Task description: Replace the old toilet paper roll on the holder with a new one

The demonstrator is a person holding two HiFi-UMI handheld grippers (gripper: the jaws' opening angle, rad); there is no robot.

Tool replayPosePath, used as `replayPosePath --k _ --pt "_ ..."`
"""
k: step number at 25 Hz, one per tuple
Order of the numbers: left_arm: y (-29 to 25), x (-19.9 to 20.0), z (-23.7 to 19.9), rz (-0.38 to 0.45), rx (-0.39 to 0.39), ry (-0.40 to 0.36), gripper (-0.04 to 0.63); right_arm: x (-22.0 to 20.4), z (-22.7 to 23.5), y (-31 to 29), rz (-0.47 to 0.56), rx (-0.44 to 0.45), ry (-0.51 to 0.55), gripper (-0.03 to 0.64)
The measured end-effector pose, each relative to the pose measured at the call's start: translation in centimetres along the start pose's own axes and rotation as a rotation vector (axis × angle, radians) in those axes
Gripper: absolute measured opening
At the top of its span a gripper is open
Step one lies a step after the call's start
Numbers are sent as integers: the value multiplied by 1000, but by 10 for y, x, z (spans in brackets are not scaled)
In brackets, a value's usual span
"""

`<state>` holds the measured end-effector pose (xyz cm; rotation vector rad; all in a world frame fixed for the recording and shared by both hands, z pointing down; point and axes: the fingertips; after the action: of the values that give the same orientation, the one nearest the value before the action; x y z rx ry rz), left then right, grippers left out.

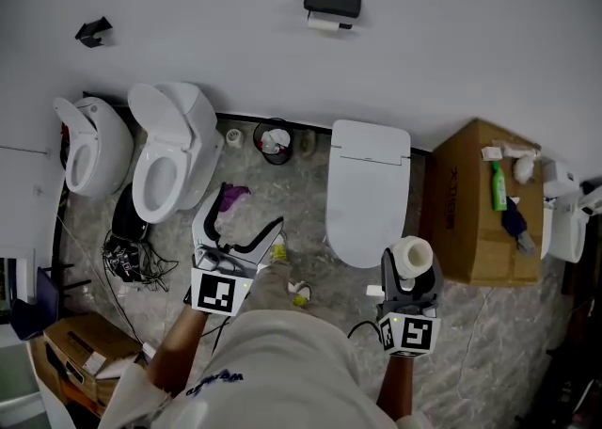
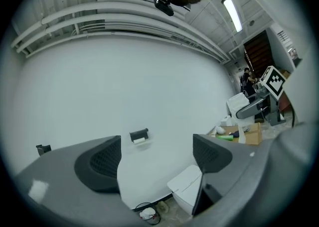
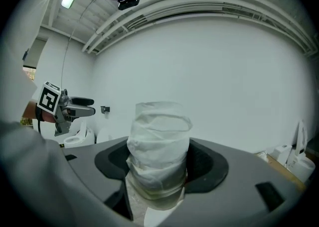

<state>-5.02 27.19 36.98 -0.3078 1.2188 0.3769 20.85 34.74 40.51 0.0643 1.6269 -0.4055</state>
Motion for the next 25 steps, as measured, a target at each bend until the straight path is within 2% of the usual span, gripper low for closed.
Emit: replayPosePath --k 3,4,14,20,25 --pt "-17 -8 -18 -1 30 88 439 10 0 -20 -2 -15 4 293" --pt "-25 -9 -24 4 27 93 439 14 2 -27 -3 -21 6 293" --pt "-99 -13 -76 77 -70 19 439 34 -1 -101 -54 -60 2 293" --pt "-130 -30 -109 44 -66 72 437 29 -2 -147 -107 -67 -4 293" --pt "-143 -38 -136 63 -73 65 437 32 -9 -176 -151 -81 51 293"
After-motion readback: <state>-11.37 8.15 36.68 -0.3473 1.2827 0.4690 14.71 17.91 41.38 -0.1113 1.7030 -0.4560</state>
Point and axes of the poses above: the fingertips, and each gripper's own axes: y backward along the fingers, z to its right, x out of its top, and after that the axes turned 7 degrees about x, right-handed
